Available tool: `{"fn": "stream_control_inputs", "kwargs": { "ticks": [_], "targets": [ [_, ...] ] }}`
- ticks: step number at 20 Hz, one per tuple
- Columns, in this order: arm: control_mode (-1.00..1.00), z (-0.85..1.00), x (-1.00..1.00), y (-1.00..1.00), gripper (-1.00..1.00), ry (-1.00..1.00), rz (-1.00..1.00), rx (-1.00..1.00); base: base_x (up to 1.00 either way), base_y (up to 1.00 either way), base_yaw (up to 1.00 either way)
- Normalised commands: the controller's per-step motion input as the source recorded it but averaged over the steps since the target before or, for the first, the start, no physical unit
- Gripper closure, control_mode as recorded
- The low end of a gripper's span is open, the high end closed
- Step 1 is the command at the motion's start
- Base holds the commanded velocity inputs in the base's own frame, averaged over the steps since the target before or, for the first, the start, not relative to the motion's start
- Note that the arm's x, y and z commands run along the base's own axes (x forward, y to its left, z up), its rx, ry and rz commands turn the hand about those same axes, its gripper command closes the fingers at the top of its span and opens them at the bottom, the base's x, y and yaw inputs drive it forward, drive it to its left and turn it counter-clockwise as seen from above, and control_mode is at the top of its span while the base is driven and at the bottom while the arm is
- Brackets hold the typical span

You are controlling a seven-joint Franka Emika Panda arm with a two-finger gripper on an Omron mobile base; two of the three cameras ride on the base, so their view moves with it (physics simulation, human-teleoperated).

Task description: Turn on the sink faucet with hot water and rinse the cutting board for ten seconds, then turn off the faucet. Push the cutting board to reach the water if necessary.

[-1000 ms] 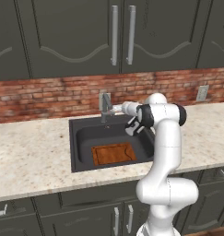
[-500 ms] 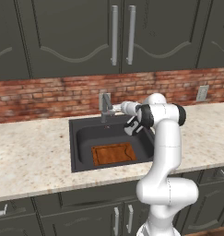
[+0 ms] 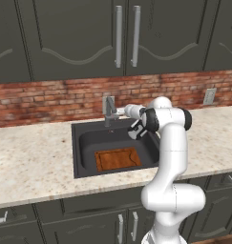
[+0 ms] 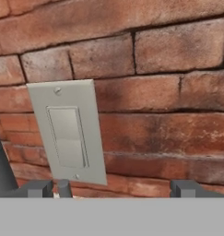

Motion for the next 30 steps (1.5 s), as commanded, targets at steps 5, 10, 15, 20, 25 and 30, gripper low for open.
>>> {"fn": "stream_control_inputs", "kwargs": {
  "ticks": [5,10,15,20,25,30],
  "targets": [
    [-1.00,0.00,0.09,0.00,-1.00,0.00,0.00,0.00,0.00,0.00,0.00],
    [-1.00,0.00,0.05,0.00,-1.00,0.00,0.00,0.00,0.00,0.00,0.00],
    [-1.00,-0.03,0.06,0.00,-1.00,0.00,0.00,0.00,0.00,0.00,0.00],
    [-1.00,-0.05,0.09,0.00,-1.00,0.00,0.00,0.00,0.00,0.00,0.00],
    [-1.00,-0.07,0.07,0.00,-1.00,0.00,0.00,0.00,0.00,0.00,0.00],
    [-1.00,-0.13,0.02,0.00,-1.00,0.00,0.00,0.00,0.00,0.00,0.00]
  ]
}}
